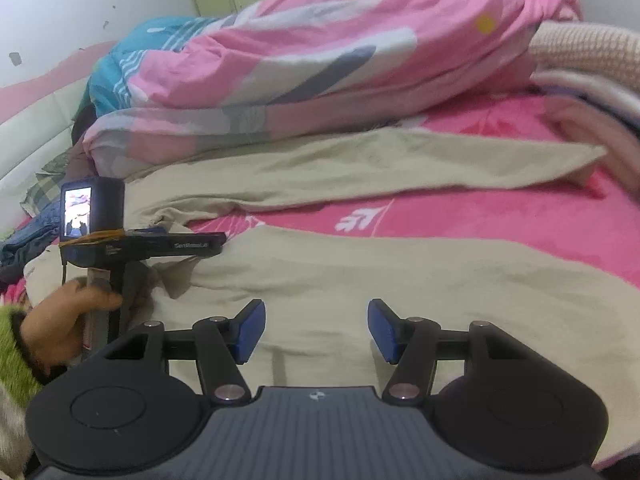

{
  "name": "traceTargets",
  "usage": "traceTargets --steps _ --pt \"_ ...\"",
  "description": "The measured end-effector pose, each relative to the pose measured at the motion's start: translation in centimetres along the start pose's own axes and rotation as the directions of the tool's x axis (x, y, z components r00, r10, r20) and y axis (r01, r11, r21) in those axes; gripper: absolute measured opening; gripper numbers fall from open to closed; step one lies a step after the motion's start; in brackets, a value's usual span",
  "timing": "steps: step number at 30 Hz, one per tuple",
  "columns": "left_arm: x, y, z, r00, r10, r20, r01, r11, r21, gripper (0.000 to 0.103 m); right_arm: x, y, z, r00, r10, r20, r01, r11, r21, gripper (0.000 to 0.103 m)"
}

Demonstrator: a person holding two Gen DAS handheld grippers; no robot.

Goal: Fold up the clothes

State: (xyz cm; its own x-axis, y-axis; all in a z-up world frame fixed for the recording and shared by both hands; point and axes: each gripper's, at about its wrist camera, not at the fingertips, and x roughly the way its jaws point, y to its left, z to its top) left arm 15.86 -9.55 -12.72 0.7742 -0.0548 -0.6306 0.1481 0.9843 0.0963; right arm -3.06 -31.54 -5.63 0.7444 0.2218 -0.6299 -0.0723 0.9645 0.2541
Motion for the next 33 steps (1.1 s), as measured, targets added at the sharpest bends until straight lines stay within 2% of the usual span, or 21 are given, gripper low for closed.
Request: traceTargets --steps 8,21,24,33 --pt "0.6 0.0 0.5 1.000 -0.005 -0.006 0.005 1.000 -0.001 0.103 2.2 0.8 0.0 0.998 0.042 -0.054 -0.042 0.999 -0.001 0.060" --pt "0.6 0.0 0.5 1.000 -0.003 -0.005 0.003 1.000 0.000 0.103 3.3 1.3 0.3 0.994 0.039 -0.105 -0.038 0.999 0.007 0.060" --pt "0.6 0.0 0.5 1.000 -0.002 -0.005 0.002 1.000 0.000 0.103 3.4 1.7 0.3 0.993 0.034 -0.111 -0.035 0.999 -0.003 0.066" --pt "0.6 0.0 0.5 1.000 -0.001 -0.004 0.001 1.000 0.000 0.103 4.0 3.0 0.5 0.991 0.031 -0.132 -0.035 0.999 -0.029 0.066"
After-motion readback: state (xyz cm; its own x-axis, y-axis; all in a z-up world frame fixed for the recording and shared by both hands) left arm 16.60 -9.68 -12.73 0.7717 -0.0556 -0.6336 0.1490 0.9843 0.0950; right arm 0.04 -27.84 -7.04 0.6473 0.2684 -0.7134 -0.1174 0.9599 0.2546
